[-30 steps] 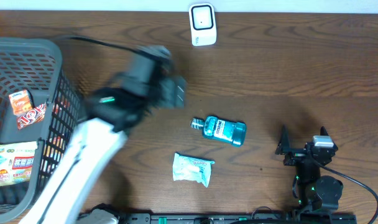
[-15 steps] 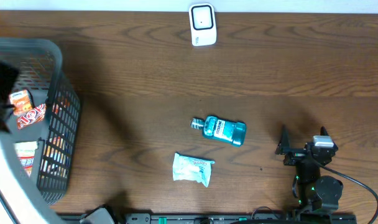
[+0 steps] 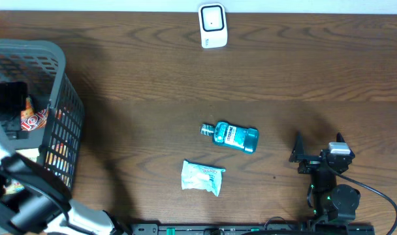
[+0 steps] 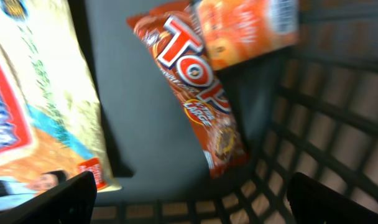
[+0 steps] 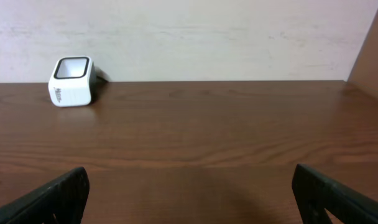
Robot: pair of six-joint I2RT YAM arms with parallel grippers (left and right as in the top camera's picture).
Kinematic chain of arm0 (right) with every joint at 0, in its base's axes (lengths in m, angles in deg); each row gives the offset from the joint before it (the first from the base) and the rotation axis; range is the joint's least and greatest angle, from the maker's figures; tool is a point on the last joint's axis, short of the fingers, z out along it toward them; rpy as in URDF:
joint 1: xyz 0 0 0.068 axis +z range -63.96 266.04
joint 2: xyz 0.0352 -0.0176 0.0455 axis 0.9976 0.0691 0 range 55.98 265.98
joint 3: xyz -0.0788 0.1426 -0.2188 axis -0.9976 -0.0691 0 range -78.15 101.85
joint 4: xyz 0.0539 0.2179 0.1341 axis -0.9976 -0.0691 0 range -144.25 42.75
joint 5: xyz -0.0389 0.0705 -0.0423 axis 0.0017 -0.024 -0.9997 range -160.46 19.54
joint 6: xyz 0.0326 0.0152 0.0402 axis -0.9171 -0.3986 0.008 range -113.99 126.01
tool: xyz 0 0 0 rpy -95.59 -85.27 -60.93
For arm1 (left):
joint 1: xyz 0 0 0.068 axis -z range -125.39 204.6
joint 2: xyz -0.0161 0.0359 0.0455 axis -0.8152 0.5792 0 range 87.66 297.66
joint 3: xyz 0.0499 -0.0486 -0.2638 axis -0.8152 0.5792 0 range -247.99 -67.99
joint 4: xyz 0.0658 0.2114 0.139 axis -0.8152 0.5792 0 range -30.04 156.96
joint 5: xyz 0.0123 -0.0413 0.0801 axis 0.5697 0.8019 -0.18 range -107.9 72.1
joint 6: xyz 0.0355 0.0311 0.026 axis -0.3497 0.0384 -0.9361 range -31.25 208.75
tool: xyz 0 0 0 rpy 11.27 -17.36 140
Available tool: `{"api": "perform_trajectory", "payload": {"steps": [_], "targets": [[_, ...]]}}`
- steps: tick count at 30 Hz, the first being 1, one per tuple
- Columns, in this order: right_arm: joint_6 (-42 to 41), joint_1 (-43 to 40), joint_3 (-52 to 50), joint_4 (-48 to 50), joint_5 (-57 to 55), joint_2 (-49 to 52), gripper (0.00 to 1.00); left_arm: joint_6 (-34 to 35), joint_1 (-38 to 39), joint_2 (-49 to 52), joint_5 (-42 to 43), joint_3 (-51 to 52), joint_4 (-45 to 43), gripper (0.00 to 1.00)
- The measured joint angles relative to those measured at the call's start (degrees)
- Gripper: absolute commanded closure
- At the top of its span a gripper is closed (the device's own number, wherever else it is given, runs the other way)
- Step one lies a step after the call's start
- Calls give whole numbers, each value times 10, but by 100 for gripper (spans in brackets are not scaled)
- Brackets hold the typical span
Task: Scan the item barcode
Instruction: 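Reach into the basket and grasp the red TOP chocolate bar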
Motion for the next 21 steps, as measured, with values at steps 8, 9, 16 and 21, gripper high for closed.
{"api": "perform_trajectory", "payload": {"steps": [8, 9, 16, 21], "targets": [[0, 0, 0, 0, 0, 0, 1, 51, 30, 81, 3, 0, -44, 2], [0, 0, 0, 0, 0, 0, 1, 52, 36, 89, 2, 0, -52, 2], [0, 0, 0, 0, 0, 0, 1, 64, 55, 125, -28, 0, -79, 2], [0, 0, 0, 0, 0, 0, 1, 71, 55, 141, -45, 0, -89, 2]]}}
